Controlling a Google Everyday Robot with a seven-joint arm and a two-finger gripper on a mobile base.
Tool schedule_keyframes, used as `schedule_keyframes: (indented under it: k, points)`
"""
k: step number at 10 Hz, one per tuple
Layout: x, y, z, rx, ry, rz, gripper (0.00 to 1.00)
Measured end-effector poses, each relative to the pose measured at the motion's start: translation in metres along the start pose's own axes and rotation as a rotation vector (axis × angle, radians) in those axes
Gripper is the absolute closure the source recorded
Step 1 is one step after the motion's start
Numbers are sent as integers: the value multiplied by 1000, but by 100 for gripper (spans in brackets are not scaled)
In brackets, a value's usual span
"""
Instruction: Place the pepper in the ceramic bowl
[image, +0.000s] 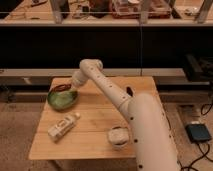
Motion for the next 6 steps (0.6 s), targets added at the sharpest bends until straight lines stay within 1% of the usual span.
schedule_keyframes:
  k: [1,2,3,5,6]
  points:
    - [0,0,0,0,0,0,69]
    - [0,0,0,0,0,0,57]
    - [0,0,0,0,0,0,48]
    - [0,0,0,0,0,0,28]
    - [0,0,0,0,0,0,22]
